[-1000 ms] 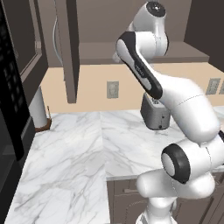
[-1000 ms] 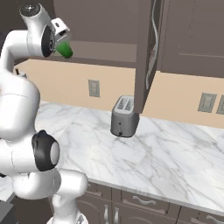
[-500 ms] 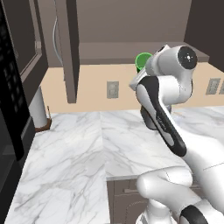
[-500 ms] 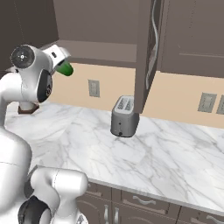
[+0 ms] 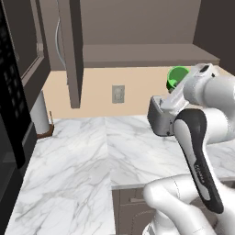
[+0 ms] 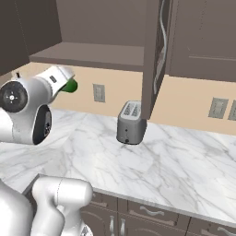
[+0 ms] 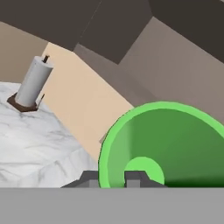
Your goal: Open the cabinet directly in front. Then move the liquor and the cup to the dining counter with the candle on it.
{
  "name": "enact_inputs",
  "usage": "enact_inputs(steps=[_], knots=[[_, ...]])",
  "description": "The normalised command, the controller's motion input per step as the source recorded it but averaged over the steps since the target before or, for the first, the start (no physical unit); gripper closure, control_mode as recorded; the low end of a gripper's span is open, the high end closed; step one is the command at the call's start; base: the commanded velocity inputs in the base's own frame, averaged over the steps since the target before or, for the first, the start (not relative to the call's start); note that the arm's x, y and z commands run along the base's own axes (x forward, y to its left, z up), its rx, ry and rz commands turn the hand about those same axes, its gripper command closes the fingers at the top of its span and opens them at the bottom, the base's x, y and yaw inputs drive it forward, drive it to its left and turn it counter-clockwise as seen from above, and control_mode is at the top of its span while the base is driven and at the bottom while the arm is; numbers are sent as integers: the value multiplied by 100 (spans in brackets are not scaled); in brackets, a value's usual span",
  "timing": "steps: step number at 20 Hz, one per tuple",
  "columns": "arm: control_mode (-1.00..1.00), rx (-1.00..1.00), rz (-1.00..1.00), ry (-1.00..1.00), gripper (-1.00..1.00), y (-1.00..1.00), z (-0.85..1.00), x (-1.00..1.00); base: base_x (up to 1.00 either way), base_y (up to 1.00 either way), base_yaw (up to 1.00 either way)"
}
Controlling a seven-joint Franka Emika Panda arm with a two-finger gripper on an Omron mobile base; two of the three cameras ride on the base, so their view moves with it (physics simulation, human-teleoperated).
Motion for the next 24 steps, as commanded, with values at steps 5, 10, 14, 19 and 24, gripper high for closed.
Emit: enact_inputs(steps=[5,10,14,19,24], knots=[[-100,0,0,-1,100,-33,0,-100,0,0,0],[-100,0,2,0,100,-15,-3,-91,0,0,0],[-100,0,3,3,100,-11,-11,-67,0,0,0],[-100,0,5,2,100,-16,-1,-66,0,0,0],[-100,0,2,-1,100,0,-9,-32,0,0,0]])
